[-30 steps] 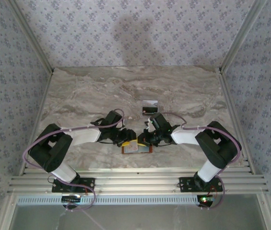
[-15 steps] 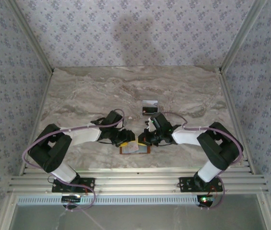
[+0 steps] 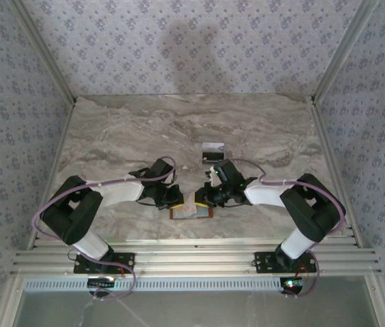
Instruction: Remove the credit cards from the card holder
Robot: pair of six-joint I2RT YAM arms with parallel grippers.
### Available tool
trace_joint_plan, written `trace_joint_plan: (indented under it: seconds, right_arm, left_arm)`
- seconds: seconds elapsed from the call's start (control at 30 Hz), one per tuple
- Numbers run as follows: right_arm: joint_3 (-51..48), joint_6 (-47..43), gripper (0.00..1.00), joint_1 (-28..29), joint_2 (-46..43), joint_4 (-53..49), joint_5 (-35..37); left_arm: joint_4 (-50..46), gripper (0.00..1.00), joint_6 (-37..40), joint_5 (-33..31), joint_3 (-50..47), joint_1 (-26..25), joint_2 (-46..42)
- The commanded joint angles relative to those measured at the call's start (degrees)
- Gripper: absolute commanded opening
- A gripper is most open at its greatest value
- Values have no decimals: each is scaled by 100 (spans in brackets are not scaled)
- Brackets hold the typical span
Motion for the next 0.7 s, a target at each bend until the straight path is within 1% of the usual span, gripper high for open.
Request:
trace_joint_plan:
  seconds: [0.0, 0.1, 0.2, 0.37, 0.47, 0.6, 0.67]
  right_arm:
    - [135, -32, 12, 50, 122, 31, -110]
    - [219, -147, 12, 60, 181, -231, -36]
    - [222, -154, 11, 59, 171, -241, -35]
    - [204, -198, 5, 34, 25, -489, 160]
    - [211, -391, 2, -20, -231, -893, 364]
    - [276, -822, 0, -107, -642, -1716, 667]
    - [265, -966, 0, -178, -852, -1931, 716]
  left_arm:
    - [-273, 13, 29, -37, -86, 3, 129]
    - [-277, 13, 32, -37, -84, 4, 103]
    - [-282, 13, 33, -37, -81, 6, 102]
    - [-304, 13, 33, -66, -95, 5, 93]
    - [-342, 14, 29, -71, -95, 6, 35]
    - [-463, 14, 39, -157, -87, 6, -74]
    - [-502, 14, 38, -178, -77, 6, -132]
